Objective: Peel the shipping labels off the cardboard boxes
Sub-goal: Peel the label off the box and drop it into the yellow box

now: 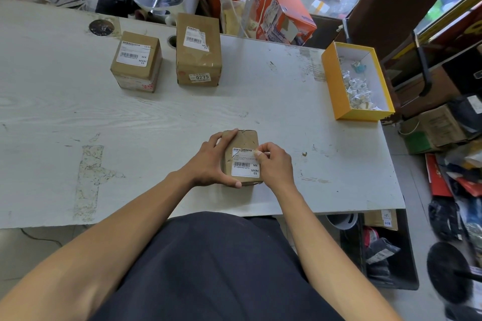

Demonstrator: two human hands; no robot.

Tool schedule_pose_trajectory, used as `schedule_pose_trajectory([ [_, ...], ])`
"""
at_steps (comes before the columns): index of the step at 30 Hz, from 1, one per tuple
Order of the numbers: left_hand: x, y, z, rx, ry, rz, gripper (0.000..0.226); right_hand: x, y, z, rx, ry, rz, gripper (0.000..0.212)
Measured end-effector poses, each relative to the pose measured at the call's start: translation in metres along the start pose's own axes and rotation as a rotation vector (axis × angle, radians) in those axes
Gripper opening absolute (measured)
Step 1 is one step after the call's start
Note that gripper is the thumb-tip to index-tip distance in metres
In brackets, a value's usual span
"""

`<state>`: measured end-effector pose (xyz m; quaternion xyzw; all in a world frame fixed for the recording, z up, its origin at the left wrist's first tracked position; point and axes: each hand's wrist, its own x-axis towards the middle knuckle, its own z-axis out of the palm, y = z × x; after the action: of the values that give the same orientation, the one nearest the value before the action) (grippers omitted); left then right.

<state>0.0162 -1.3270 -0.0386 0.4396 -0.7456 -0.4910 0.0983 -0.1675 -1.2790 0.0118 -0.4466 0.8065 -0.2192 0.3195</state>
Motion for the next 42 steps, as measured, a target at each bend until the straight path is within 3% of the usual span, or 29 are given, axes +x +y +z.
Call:
schedule_pose_trajectory([
  [42,0.0002,-0.0002,0.0004,-0.003,0.003,0.001,0.137,-0.0011,-0.0017,-0.0023,-0.01,-0.006,-0.004,0.009],
])
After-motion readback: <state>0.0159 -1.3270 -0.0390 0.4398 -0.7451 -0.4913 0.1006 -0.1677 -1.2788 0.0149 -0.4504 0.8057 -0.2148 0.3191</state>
